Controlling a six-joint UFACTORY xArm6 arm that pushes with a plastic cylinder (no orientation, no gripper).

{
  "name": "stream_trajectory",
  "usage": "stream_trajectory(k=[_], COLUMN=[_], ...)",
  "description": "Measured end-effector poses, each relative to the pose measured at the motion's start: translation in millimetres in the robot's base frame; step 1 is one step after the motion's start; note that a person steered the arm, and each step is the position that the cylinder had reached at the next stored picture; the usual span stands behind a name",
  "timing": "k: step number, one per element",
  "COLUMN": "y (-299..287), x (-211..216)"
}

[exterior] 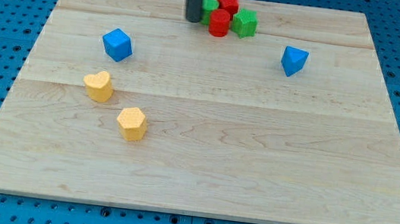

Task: Slide the yellow hexagon towards bottom center of the board

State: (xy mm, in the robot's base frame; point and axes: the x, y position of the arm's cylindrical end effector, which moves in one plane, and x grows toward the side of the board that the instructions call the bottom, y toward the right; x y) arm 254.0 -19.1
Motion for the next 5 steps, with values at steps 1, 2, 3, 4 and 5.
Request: stream_trajectory(k=[1, 2, 3, 4, 5], y=[-39.4, -75.8, -98.4, -113.3, -114.9], x=[5.8, 5.8, 5.8, 5.8, 5.8])
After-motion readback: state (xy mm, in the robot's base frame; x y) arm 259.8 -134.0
